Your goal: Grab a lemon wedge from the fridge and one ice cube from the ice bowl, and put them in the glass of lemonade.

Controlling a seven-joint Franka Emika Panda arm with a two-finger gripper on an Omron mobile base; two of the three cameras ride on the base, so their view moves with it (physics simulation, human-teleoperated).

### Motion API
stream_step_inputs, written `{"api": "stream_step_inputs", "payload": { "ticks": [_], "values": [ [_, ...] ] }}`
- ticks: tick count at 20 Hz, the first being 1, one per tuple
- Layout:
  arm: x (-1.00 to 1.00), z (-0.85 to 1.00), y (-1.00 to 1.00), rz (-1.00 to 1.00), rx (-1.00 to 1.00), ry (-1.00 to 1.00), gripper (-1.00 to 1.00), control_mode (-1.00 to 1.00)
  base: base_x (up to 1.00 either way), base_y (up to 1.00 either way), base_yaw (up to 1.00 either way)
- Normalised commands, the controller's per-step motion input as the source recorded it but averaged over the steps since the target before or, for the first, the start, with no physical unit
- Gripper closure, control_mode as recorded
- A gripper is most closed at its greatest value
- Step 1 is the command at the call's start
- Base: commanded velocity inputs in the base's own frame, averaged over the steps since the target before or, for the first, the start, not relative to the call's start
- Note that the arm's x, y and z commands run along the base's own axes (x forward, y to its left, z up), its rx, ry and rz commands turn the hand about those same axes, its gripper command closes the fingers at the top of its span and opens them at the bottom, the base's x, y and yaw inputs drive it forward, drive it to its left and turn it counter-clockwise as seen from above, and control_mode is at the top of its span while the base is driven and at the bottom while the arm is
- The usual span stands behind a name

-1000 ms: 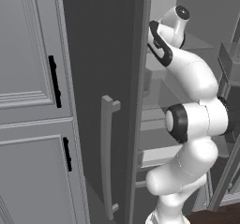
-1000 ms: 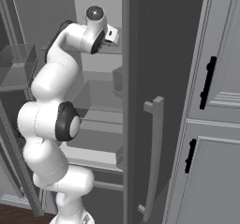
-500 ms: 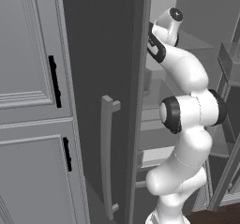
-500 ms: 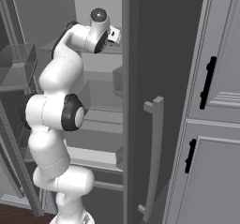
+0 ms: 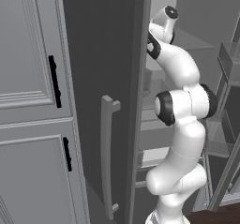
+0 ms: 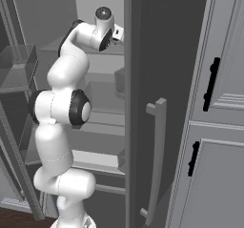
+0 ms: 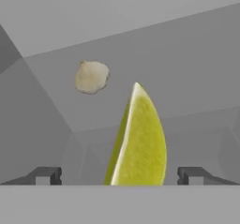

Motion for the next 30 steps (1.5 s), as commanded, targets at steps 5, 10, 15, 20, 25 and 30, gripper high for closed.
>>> {"api": "stream_step_inputs", "payload": {
  "ticks": [5,10,15,20,25,30],
  "values": [
    [0.27,-0.07,-0.01,0.0,0.0,0.05,-1.0,-1.0,0.0,0.0,0.0],
    [0.21,-0.12,0.0,0.0,0.0,0.05,-1.0,-1.0,0.0,0.0,0.0],
    [-0.01,-0.3,-0.1,0.0,0.0,0.08,-1.0,-1.0,0.0,0.0,0.0],
    [-0.05,-0.41,-0.12,-0.02,-0.01,0.07,-1.0,-1.0,0.0,0.0,0.0],
    [0.12,-0.53,0.0,-0.01,-0.04,0.1,1.0,-1.0,0.0,0.0,0.0],
    [0.12,-0.37,0.0,0.0,-0.02,0.1,1.0,-1.0,0.0,0.0,0.0]
  ]
}}
